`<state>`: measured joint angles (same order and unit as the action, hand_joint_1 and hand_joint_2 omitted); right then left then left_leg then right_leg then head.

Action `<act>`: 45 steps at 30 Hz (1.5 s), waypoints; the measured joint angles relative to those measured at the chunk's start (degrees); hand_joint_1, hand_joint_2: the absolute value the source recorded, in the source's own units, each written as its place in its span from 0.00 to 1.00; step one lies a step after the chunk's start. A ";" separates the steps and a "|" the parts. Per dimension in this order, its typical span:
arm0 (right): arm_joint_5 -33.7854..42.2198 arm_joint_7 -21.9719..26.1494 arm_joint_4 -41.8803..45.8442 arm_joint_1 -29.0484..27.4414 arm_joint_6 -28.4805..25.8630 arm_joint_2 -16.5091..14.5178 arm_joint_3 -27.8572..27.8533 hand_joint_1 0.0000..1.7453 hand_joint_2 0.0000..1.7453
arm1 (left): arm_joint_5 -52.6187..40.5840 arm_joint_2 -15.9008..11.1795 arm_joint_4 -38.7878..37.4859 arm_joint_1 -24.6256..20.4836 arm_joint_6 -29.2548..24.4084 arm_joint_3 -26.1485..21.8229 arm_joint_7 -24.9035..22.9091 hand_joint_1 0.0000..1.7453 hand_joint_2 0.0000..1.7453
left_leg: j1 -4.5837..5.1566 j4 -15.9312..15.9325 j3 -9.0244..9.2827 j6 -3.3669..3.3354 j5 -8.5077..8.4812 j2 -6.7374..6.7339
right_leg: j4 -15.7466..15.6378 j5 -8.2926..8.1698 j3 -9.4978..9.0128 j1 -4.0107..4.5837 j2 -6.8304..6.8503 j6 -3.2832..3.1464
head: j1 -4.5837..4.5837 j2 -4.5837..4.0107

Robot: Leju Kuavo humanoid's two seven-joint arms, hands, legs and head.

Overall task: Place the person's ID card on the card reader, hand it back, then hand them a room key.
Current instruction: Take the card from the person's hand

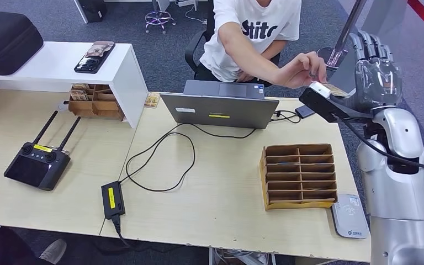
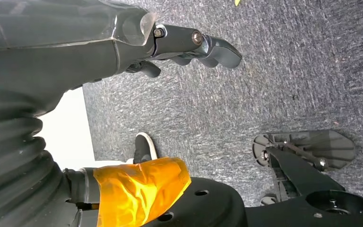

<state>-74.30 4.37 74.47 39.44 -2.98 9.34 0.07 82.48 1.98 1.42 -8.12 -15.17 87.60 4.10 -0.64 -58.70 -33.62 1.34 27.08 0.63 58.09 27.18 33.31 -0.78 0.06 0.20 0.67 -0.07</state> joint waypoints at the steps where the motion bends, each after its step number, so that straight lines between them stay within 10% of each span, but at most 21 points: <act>1: -0.07 0.03 -0.14 0.02 -0.06 -0.08 -0.01 0.25 1.00 | -0.03 -0.01 0.00 0.00 -0.01 0.00 -0.05 0.00 1.00 | 0.00 0.00 0.00 0.00 0.00 0.00 | 0.00 0.00 0.00 0.00 0.00 0.00 | 0.01 0.00; 4: -0.09 0.36 -0.29 0.00 -0.27 -0.33 -0.13 1.00 1.00 | -0.09 -0.01 0.00 0.00 -0.02 0.00 -0.20 0.00 1.00 | 0.00 0.00 0.00 0.00 0.00 0.00 | 0.00 0.00 0.00 0.00 0.00 0.00 | 0.01 0.00; 45: 5.75 4.39 4.19 -2.56 -1.01 -3.38 -2.45 1.00 1.00 | -0.44 -0.05 0.00 0.00 -0.08 0.02 -0.52 0.00 1.00 | 0.00 0.00 -0.01 0.00 0.00 0.00 | -0.01 0.00 0.05 0.00 0.00 0.00 | 0.00 0.00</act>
<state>-68.55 8.76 78.66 36.89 -3.99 5.97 -2.38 82.05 1.92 1.42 -8.11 -15.26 87.62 3.58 -0.64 -58.70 -33.63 1.34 27.08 0.63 58.08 27.18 33.36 -0.78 0.05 0.20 0.67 -0.07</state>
